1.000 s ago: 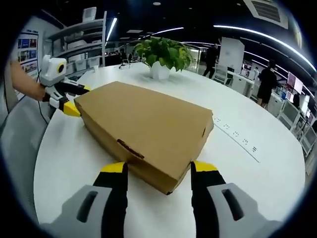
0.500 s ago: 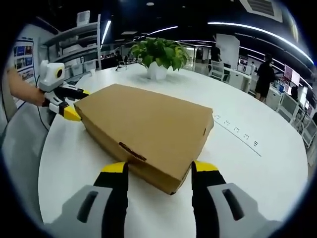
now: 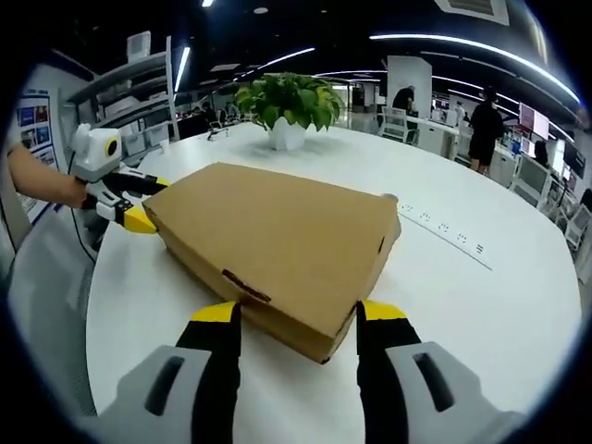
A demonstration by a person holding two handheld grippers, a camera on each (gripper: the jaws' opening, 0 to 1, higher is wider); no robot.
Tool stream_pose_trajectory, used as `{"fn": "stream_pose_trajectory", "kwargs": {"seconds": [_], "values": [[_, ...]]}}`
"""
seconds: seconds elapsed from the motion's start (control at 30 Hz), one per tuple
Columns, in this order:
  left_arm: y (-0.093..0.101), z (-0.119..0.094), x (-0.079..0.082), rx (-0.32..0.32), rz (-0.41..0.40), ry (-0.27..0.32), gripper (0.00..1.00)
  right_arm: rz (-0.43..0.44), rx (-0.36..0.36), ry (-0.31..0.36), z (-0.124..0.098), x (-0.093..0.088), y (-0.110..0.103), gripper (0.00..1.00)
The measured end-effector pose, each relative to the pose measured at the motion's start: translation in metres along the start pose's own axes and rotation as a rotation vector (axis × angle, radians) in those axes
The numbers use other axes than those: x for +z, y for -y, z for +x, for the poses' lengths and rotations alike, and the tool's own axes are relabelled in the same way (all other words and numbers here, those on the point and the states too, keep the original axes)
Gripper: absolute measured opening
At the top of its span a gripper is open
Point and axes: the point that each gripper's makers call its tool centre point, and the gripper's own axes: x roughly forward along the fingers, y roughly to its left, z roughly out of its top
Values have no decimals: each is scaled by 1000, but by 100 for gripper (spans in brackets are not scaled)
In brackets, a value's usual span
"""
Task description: Operate the shoe box by opening the lid, removing the specified soft item, and placing it in the target area until the item is outside and the box remains undamaged.
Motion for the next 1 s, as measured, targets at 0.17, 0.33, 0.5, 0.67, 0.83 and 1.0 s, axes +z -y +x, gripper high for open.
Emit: {"fn": "stream_pose_trajectory", "kwargs": {"seconds": [0.17, 0.33, 0.5, 0.67, 0.83, 1.0], "values": [[-4, -4, -3, -23, 13, -11, 60, 27, -12, -1, -2, -1, -10, 45], [-8, -9, -6, -46, 28, -22, 60, 39, -18, -6, -5, -4, -20, 44], [-11, -14, -9, -67, 41, -34, 60, 55, -31, -3, -6, -6, -30, 43], [-16, -19, -13, -88, 55, -49, 60, 69, -42, -2, -7, -7, -42, 43], [-21, -25, -17, -105, 70, -67, 60, 74, -47, -1, -8, -8, -54, 41], [-26, -31, -21, -105, 95, -82, 61, 71, -51, -2, -8, -9, -68, 40]]}}
